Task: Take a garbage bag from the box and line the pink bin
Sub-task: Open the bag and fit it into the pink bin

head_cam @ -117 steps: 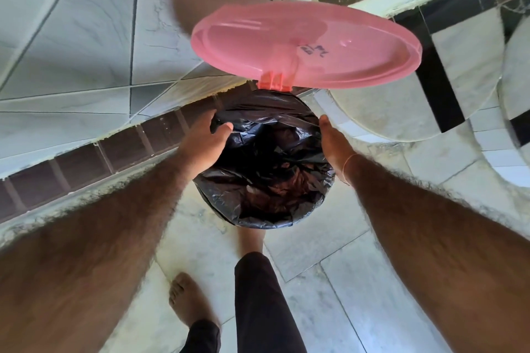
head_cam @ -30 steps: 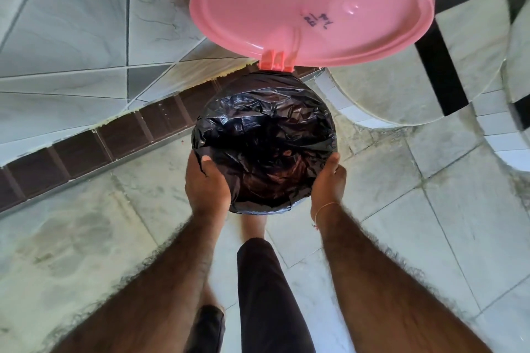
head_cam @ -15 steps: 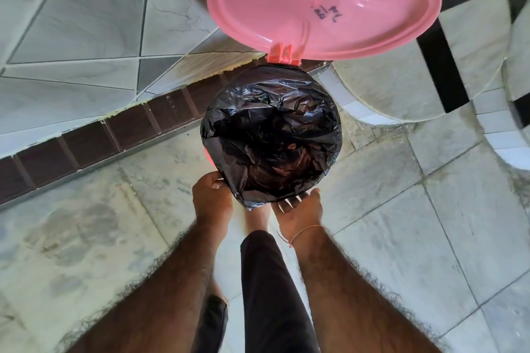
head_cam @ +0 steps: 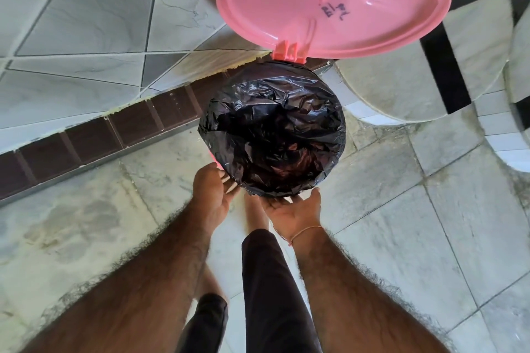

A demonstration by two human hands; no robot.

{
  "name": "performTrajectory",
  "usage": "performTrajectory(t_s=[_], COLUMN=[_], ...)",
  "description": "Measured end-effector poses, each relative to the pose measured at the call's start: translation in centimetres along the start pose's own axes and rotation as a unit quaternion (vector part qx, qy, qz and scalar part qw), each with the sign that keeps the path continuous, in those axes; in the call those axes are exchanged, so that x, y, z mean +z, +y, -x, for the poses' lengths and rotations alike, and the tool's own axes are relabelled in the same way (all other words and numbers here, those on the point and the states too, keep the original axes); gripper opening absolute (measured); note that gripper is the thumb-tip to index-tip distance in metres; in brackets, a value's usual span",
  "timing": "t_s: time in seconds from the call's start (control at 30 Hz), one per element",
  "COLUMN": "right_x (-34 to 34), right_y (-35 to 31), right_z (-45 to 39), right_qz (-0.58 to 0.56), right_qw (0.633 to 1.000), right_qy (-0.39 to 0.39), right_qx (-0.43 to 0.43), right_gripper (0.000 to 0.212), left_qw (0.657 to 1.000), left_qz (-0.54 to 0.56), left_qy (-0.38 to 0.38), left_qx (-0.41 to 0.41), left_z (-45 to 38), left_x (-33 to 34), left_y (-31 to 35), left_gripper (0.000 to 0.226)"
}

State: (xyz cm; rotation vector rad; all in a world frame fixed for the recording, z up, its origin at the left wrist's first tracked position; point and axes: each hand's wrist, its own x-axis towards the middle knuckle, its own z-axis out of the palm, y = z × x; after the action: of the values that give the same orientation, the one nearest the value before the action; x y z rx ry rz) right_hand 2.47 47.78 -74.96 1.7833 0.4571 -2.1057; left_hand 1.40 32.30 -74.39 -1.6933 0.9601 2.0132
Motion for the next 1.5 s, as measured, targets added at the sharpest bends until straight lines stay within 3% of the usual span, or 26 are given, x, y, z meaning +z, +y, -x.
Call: performTrajectory(t_s=[0.1,0.17,0.23,0.33,0.43,0.6,0.73,0.8,0.93,1.0,1.1,1.2,1.33,1.4,1.5], right_x=[0.2,0.1,0.0,0.2,1.4,1.8,1.2,1.1,1.6,2.0,2.4,3.2,4.8,5.8,6.9], right_y=[-0.1,-0.7,-1.8,-3.8,-4.8,-4.9,-5.5,-5.7,-6.1,-6.3,-6.5,-6.4,-5.7,-5.4,-5.0], right_z=[0.2,0.4,0.5,-0.2,-0.6,-0.4,-0.4,0.0,0.6,0.7,1.7,3.9,6.7,8.2,11.1], right_qz=[0.043,0.120,0.195,0.236,0.232,0.231,0.209,0.214,0.273,0.365,0.481,0.584,0.750,0.791,0.814], right_qw=[0.999,0.988,0.959,0.921,0.922,0.948,0.960,0.960,0.932,0.873,0.715,0.609,0.439,0.392,0.382], right_qy=[0.010,0.087,0.172,0.205,0.176,0.140,0.118,0.113,0.165,0.219,0.284,0.189,0.103,0.078,0.074], right_qx=[0.002,-0.038,-0.117,-0.234,-0.254,-0.166,-0.143,-0.140,-0.169,-0.238,-0.419,-0.502,-0.484,-0.464,-0.432], right_gripper=[0.069,0.072,0.068,0.060,0.053,0.052,0.055,0.059,0.058,0.056,0.036,0.023,0.031,0.036,0.038], left_qw=[0.999,0.983,0.943,0.901,0.909,0.917,0.950,0.960,0.928,0.902,0.835,0.756,0.635,0.596,0.559], left_qz=[-0.050,-0.114,-0.184,-0.240,-0.267,-0.309,-0.236,-0.200,-0.226,-0.274,-0.377,-0.474,-0.583,-0.623,-0.664], left_qy=[0.012,0.112,0.199,0.209,0.152,0.130,0.095,0.113,0.203,0.211,0.188,0.133,0.066,0.044,0.023], left_qx=[0.006,0.088,0.193,0.296,0.281,0.217,0.183,0.162,0.217,0.259,0.354,0.431,0.502,0.504,0.497], left_z=[-0.4,-0.7,-0.4,0.4,0.5,0.3,-0.7,-0.9,-0.3,0.2,1.3,2.9,5.9,7.3,10.0], left_x=[-0.6,-0.8,-0.6,1.1,2.5,2.4,1.6,1.4,1.1,0.7,0.2,0.1,0.3,0.4,-0.2], left_y=[-0.9,-0.9,-0.1,1.3,1.8,0.6,0.7,1.1,1.4,1.4,1.7,2.3,3.7,4.7,6.1], left_gripper=[0.042,0.039,0.036,0.042,0.053,0.041,0.023,0.034,0.037,0.033,0.024,0.023,0.025,0.025,0.023])
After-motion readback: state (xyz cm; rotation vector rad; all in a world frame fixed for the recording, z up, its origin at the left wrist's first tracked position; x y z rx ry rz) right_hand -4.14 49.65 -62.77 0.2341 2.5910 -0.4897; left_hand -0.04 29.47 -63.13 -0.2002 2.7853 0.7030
